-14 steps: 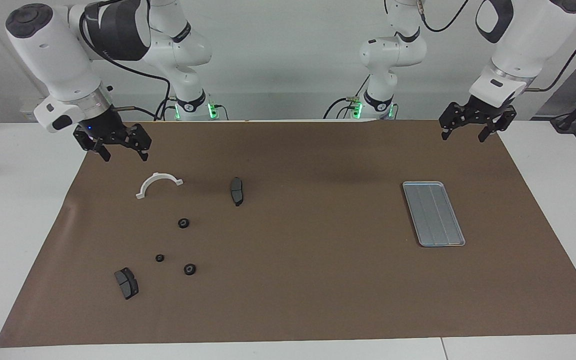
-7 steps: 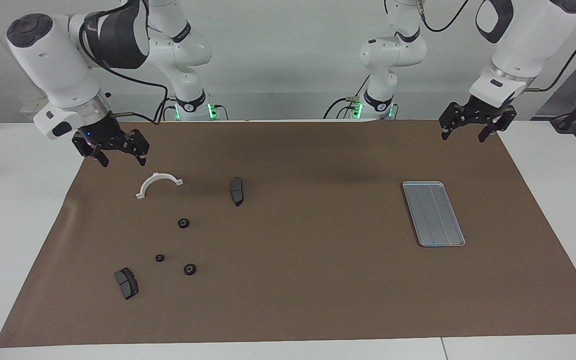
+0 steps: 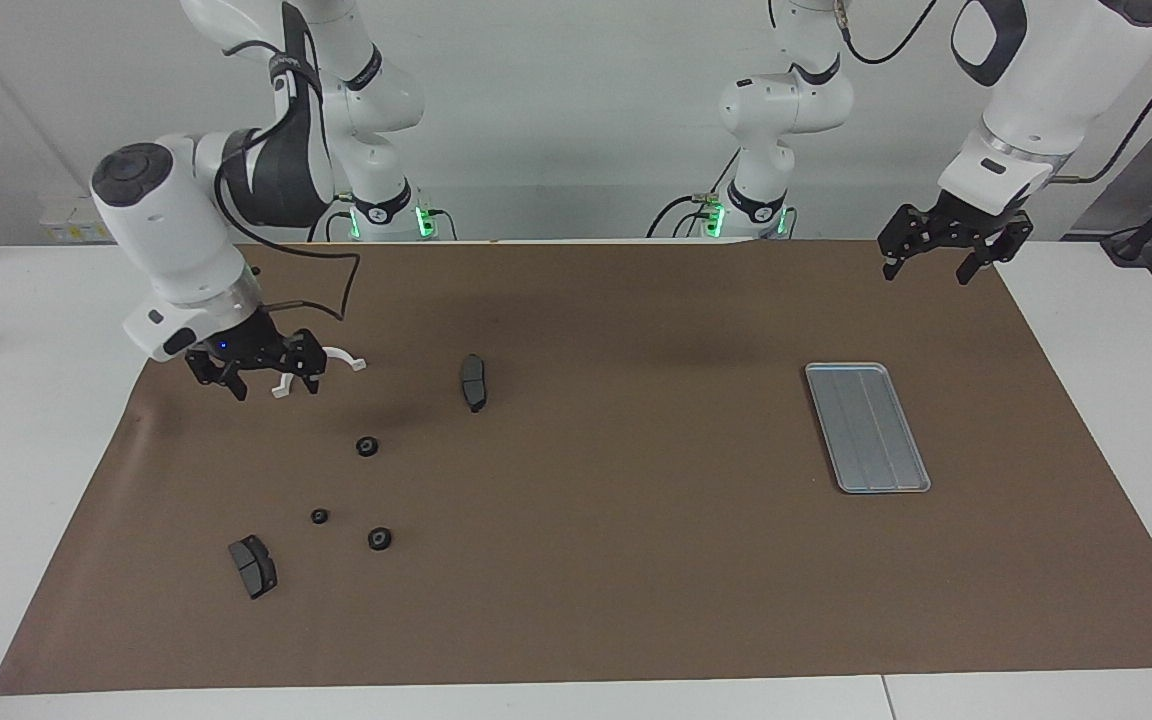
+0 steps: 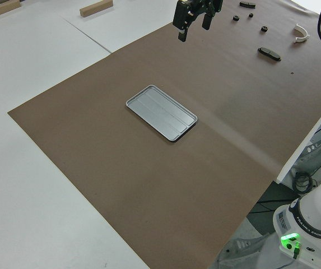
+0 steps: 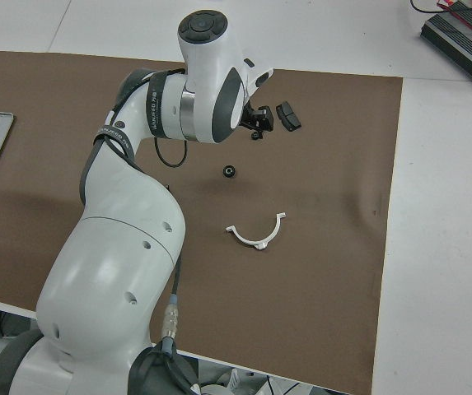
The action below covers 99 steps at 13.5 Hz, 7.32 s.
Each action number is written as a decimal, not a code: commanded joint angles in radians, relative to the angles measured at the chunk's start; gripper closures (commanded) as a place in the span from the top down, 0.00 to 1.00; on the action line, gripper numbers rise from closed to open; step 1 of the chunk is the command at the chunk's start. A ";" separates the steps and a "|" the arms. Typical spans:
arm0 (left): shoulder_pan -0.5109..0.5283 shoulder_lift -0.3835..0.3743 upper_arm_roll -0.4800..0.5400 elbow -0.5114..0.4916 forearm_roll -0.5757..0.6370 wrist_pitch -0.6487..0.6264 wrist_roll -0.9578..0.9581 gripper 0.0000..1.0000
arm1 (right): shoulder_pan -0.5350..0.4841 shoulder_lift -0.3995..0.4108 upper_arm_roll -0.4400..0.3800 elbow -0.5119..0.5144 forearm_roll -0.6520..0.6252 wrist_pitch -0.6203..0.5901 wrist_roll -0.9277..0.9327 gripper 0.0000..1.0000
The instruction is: Pick bearing gear from pile to tray
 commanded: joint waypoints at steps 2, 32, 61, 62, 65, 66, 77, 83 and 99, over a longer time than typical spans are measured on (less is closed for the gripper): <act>0.009 -0.017 0.000 -0.017 -0.009 0.001 0.010 1.00 | 0.008 0.090 -0.001 0.002 0.002 0.091 -0.017 1.00; 0.009 -0.017 0.000 -0.017 -0.009 0.001 0.010 1.00 | 0.102 0.153 -0.004 -0.150 -0.012 0.183 0.168 0.49; -0.006 -0.019 -0.003 -0.029 -0.009 0.015 0.009 1.00 | 0.553 0.291 0.059 0.084 0.005 0.543 0.458 0.00; -0.008 -0.028 -0.006 -0.041 -0.009 0.027 0.004 1.00 | 0.554 0.323 0.064 0.118 -0.001 0.554 0.455 0.00; -0.037 -0.054 -0.013 -0.165 -0.009 0.210 -0.073 1.00 | 0.596 0.397 0.067 0.262 -0.026 0.538 0.455 0.00; -0.048 -0.051 -0.014 -0.195 -0.009 0.269 -0.130 1.00 | 0.599 0.402 0.067 0.278 -0.035 0.529 0.454 0.00; -0.128 0.119 -0.013 -0.195 -0.009 0.483 -0.306 1.00 | 0.726 0.492 0.070 0.387 -0.030 0.504 0.492 0.00; -0.128 0.120 -0.011 -0.200 -0.009 0.480 -0.306 1.00 | 0.718 0.481 0.071 0.373 0.022 0.461 0.500 0.30; -0.338 0.354 -0.008 -0.273 0.001 0.666 -0.623 1.00 | 0.266 0.425 0.071 0.352 0.022 0.160 0.264 0.45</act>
